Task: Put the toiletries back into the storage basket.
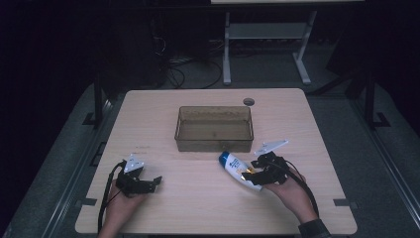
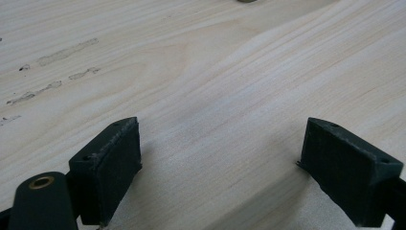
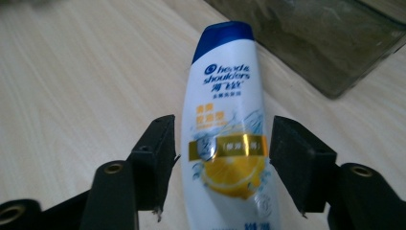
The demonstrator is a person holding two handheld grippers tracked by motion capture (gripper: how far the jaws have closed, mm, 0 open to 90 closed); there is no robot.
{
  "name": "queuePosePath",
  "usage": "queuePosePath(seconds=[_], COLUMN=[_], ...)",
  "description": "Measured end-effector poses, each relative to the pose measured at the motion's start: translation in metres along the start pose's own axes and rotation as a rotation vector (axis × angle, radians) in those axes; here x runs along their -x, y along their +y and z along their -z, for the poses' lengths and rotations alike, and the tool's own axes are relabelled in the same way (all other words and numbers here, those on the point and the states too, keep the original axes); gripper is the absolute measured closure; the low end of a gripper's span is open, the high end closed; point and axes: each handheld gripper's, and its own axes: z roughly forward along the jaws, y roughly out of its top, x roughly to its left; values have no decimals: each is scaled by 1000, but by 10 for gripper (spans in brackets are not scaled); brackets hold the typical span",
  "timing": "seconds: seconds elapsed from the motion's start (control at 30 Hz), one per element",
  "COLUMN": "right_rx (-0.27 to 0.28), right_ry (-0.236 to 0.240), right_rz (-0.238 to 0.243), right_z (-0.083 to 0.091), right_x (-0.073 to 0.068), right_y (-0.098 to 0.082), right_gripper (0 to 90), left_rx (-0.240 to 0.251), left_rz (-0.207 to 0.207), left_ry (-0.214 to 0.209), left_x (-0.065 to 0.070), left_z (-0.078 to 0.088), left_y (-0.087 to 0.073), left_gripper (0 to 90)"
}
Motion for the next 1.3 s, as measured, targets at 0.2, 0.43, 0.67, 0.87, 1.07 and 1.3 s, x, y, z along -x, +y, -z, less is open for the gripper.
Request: queuePosePath(seconds=[0.2,0.43,0.67,0.87,1.07,1.3], right_rx=[-21,-53,-84,-112,-157,-235], right_ry=[-9,-9,4,8,-19,-48], right_rz=[-6,10,17,24,47,59], right_z=[-10,-26,-44,-60,-70,-83], right_x=[4,2,4,4,-1,-5], right_y=[12,27,43,50,54,51], right_gripper=[328,281,266,254,229,205], left_rx=[2,0,0,0,0,0], left_rz=[2,-1,-1,-1,0,0], left_ry=[0,-1,-1,-1,-1,-1], left_x=[0,0,0,0,0,0], left_z=[0,0,0,0,0,0], left_y=[0,0,0,0,0,0], left_gripper=[123,123,123,123,123,123])
